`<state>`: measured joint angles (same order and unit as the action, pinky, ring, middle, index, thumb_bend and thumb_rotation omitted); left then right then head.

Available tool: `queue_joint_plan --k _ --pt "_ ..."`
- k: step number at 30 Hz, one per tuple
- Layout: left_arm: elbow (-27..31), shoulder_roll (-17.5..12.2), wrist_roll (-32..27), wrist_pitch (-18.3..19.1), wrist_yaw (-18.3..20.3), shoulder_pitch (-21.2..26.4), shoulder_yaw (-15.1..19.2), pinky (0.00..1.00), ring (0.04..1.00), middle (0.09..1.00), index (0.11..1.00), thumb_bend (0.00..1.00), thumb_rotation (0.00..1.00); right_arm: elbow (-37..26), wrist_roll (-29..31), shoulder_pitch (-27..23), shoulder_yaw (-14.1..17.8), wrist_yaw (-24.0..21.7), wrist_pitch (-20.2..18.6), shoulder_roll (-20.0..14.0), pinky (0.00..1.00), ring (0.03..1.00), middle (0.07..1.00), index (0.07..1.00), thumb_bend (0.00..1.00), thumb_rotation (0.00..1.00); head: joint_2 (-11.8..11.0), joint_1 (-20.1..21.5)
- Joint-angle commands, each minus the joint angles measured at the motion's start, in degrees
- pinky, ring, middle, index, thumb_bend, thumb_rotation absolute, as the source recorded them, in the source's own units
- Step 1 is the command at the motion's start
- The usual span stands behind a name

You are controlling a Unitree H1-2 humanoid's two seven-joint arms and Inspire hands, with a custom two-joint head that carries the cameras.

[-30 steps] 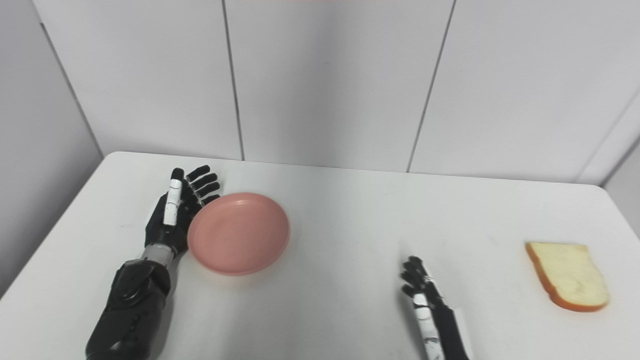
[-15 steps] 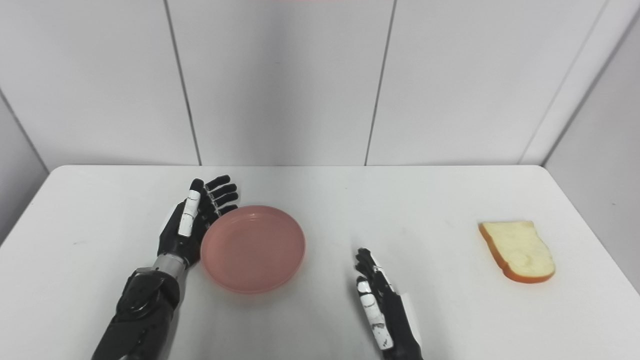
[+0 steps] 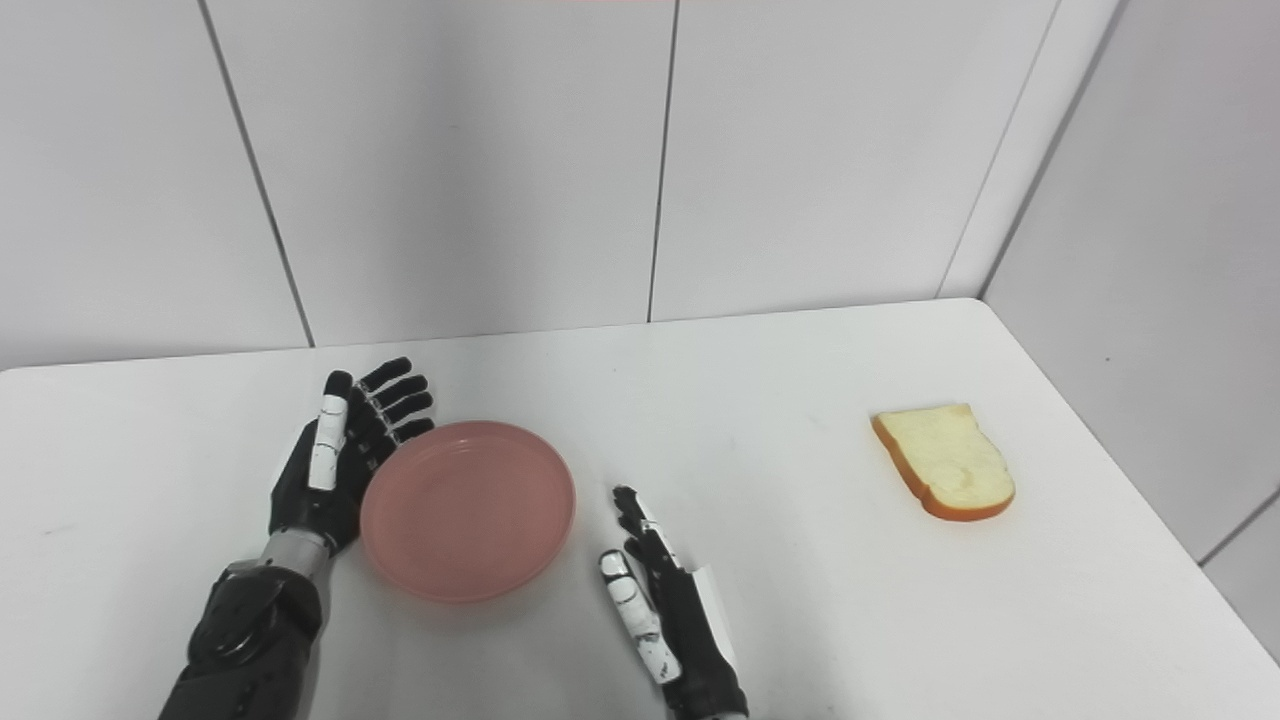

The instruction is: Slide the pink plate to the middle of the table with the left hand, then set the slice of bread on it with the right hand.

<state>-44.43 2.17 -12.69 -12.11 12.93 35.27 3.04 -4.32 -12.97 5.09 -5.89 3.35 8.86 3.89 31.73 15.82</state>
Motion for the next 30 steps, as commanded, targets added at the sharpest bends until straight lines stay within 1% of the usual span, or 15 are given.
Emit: queue_joint_plan --k 1,3,5,7,9,10,11,12,13,17,22,23,25,27,30 --pt "-3.0 0.0 -0.2 2.8 0.5 -2.3 0.0 0.70 0.757 0.741 0.714 0.85 0.84 -0.2 -1.5 -1.0 -0.5 1.3 0.6 0.8 0.93 0.944 0.948 0.934 0.69 1.00 -0.1 0.3" --pt "-3.6 -0.1 -0.3 2.5 0.8 -2.2 0.4 0.71 0.774 0.746 0.709 0.86 0.82 0.1 -3.8 -1.1 -0.5 2.6 0.4 0.9 0.93 0.941 0.948 0.940 0.71 1.00 -0.3 0.8" --pt "-4.3 -0.3 -0.6 2.2 1.4 -2.2 0.8 0.72 0.775 0.741 0.699 0.87 0.82 0.7 -9.5 -1.2 -0.4 6.7 1.2 1.2 0.89 0.908 0.910 0.915 0.72 0.96 -0.4 1.4" --pt "-5.4 -0.5 -0.8 1.8 2.2 -2.1 1.3 0.72 0.777 0.742 0.698 0.87 0.82 1.0 -15.1 -1.3 -0.2 11.1 1.4 1.7 0.88 0.899 0.900 0.909 0.72 0.94 -0.6 2.1" --pt "-6.0 -0.7 -0.9 1.7 2.7 -2.0 1.5 0.71 0.768 0.738 0.694 0.87 0.82 1.0 -17.6 -1.3 0.0 13.5 0.9 2.2 0.90 0.910 0.917 0.933 0.75 0.90 -0.8 2.9" --pt "-6.7 -0.9 -0.6 1.2 2.5 -2.0 1.4 0.71 0.767 0.738 0.694 0.87 0.82 0.5 -18.9 -1.4 0.6 14.8 -0.4 2.7 0.91 0.912 0.920 0.935 0.75 0.90 -0.9 3.4" --pt "-7.2 -1.0 -0.4 0.9 2.4 -2.0 1.2 0.69 0.748 0.724 0.685 0.88 0.82 0.1 -19.8 -1.5 1.0 15.7 -1.4 3.0 0.95 0.939 0.956 0.958 0.75 0.86 -0.9 3.4" --pt "-8.4 -1.3 -0.3 0.3 2.6 -1.8 1.2 0.68 0.742 0.718 0.680 0.89 0.82 -0.9 -20.8 -1.7 1.8 16.5 -3.0 3.5 0.97 0.954 0.970 0.967 0.75 0.84 -1.2 3.6" --pt "-9.4 -1.5 -0.3 -0.1 2.8 -1.7 1.2 0.68 0.735 0.710 0.672 0.90 0.81 -1.5 -21.5 -1.8 2.3 17.0 -4.1 3.8 0.99 0.981 0.988 0.980 0.75 0.82 -1.2 3.6" --pt "-14.7 -2.4 -0.1 -3.4 4.1 -0.3 1.0 0.66 0.722 0.705 0.668 0.90 0.81 -5.0 -24.3 -2.8 4.0 17.4 -9.0 3.9 1.00 0.999 1.000 0.999 0.77 0.79 -1.6 4.2" --pt "-18.2 -2.5 -0.6 -4.7 5.1 1.1 1.3 0.64 0.707 0.697 0.672 0.91 0.79 -7.7 -29.0 -5.1 5.5 17.9 -13.6 2.5 1.00 1.000 1.000 1.000 0.81 0.78 -2.3 5.8" --pt "-18.4 -2.4 -0.7 -4.8 5.3 1.2 1.4 0.64 0.705 0.697 0.672 0.91 0.79 -8.0 -29.9 -5.6 5.9 18.1 -14.5 2.0 1.00 1.000 1.000 1.000 0.82 0.77 -2.4 5.9" --pt "-18.3 -2.4 -0.7 -4.7 5.6 1.3 1.5 0.65 0.707 0.701 0.682 0.90 0.79 -9.1 -32.8 -7.2 7.1 17.7 -18.1 0.8 1.00 1.000 1.000 1.000 0.85 0.78 -2.6 6.4" --pt "-18.4 -2.4 -0.7 -4.6 5.6 1.4 1.6 0.65 0.709 0.705 0.688 0.90 0.79 -9.4 -33.8 -8.0 7.6 17.8 -19.6 -0.1 1.00 1.000 1.000 1.000 0.87 0.78 -2.8 6.6" --pt "-19.3 -2.5 -0.8 -5.4 5.8 1.6 1.8 0.64 0.711 0.701 0.673 0.91 0.79 -9.3 -35.3 -10.3 10.6 17.5 -23.2 -3.6 1.00 1.000 1.000 1.000 0.90 0.75 -3.2 6.5"
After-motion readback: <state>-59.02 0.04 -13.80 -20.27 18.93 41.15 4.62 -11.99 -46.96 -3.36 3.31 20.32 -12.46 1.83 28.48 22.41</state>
